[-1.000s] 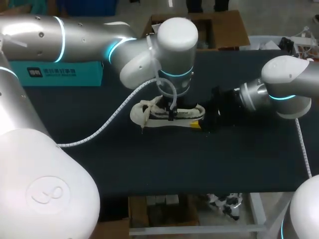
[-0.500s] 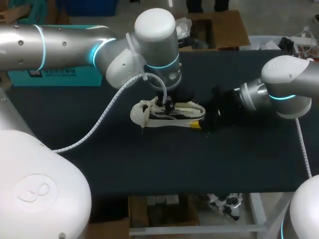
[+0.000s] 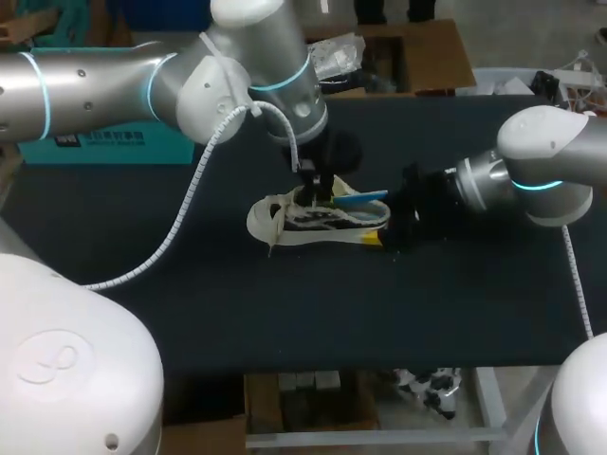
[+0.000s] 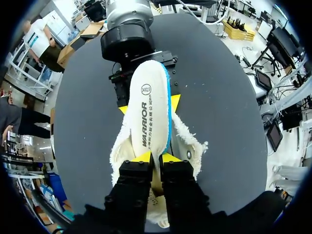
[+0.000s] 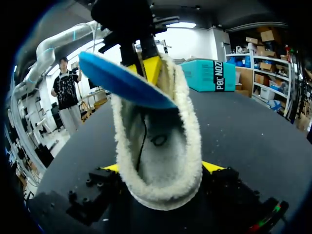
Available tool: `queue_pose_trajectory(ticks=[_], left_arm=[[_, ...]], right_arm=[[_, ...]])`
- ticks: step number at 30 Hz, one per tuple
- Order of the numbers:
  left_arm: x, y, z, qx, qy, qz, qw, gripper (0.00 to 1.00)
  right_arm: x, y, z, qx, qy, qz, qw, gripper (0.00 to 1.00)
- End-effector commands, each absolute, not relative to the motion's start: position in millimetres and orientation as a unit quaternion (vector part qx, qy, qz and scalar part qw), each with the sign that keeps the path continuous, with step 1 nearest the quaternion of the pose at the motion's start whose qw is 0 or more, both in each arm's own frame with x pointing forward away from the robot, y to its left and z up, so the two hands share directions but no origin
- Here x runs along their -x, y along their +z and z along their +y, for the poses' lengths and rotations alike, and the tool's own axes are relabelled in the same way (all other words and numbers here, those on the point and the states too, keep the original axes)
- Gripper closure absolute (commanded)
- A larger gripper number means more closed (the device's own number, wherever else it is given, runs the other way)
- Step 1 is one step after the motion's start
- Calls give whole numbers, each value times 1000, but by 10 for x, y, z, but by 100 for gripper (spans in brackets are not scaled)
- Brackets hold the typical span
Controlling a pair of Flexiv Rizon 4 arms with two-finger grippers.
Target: Open the shoe tongue, take the insole out of the shoe, put the insole back into the shoe, and pack the shoe into the shoebox
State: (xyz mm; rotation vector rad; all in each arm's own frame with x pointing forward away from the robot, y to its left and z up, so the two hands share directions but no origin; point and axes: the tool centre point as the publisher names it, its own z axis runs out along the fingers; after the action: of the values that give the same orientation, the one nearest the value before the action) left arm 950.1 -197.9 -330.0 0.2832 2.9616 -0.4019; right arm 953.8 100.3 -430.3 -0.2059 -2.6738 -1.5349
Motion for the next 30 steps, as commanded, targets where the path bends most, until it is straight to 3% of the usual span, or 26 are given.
queue_pose_trajectory(ticks=[1, 3, 4, 6, 8, 15, 30], left_arm=[[-9536, -3306, -1983, -99, -145, 983, 60, 100], [-9520, -3299, -2003, -101, -146, 982, 58, 100], [-9510, -3297, -2015, -100, -147, 982, 58, 95], [-9495, -3293, -2043, -101, -147, 982, 59, 69], [-9481, -3293, -2079, -102, -147, 982, 58, 55], [-9404, -3298, -2196, -111, -150, 981, 60, 51], [-9286, -3418, -2556, -140, -150, 976, 78, 53]], right_arm=[[-9525, -4383, 1021, 66, -498, -864, 27, 100], [-9525, -4383, 1021, 66, -498, -864, 27, 100], [-9525, -4383, 1021, 66, -498, -864, 27, 100], [-9525, -4383, 1021, 66, -498, -864, 27, 100], [-9525, -4383, 1021, 66, -498, -864, 27, 100], [-9525, -4383, 1021, 66, -498, -864, 27, 100], [-9525, -4383, 1021, 66, -498, -864, 27, 100]])
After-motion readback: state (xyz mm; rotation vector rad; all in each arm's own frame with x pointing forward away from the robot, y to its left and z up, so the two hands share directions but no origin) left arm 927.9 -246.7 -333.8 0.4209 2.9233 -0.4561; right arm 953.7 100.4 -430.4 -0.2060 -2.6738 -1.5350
